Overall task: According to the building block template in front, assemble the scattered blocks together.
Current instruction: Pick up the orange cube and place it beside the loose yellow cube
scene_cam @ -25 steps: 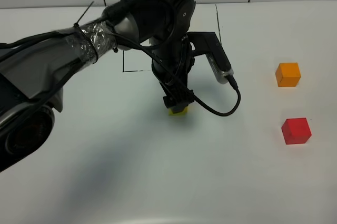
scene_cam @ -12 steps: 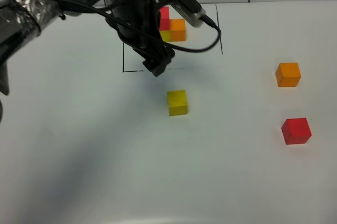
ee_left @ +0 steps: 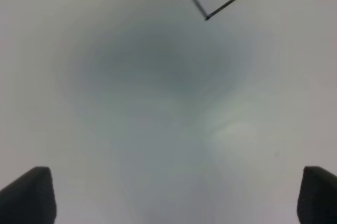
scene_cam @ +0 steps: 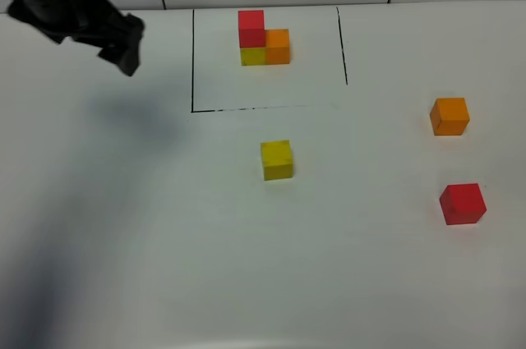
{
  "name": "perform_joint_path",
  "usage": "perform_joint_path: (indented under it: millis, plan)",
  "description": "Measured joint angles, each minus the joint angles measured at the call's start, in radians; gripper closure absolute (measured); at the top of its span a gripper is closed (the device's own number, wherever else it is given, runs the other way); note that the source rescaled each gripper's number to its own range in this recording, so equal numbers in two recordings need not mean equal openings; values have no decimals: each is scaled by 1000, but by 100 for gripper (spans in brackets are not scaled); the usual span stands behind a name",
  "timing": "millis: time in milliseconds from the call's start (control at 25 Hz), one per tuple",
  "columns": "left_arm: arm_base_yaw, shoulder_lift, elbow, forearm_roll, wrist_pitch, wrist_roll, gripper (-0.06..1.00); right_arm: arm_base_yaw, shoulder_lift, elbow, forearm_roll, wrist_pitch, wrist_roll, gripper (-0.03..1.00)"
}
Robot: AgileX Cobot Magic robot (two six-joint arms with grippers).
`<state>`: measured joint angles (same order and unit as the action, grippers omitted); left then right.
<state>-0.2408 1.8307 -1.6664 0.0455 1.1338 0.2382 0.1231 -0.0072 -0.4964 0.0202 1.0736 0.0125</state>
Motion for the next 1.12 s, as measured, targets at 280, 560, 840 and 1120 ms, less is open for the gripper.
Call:
perform_joint_path:
  millis: [280, 560, 840, 1120]
  plan:
    - [142, -305, 295, -46, -119, -28, 2, 0, 0, 0, 0, 0, 0, 26]
    - [148, -646, 519, -55, -155, -121, 2, 0, 0, 0, 0, 0, 0, 26]
    - [148, -967, 694, -56, -177, -177, 2, 0, 0, 0, 0, 0, 0, 26]
    - [148, -1256, 841, -83, -191, -196, 2, 0, 0, 0, 0, 0, 0, 26]
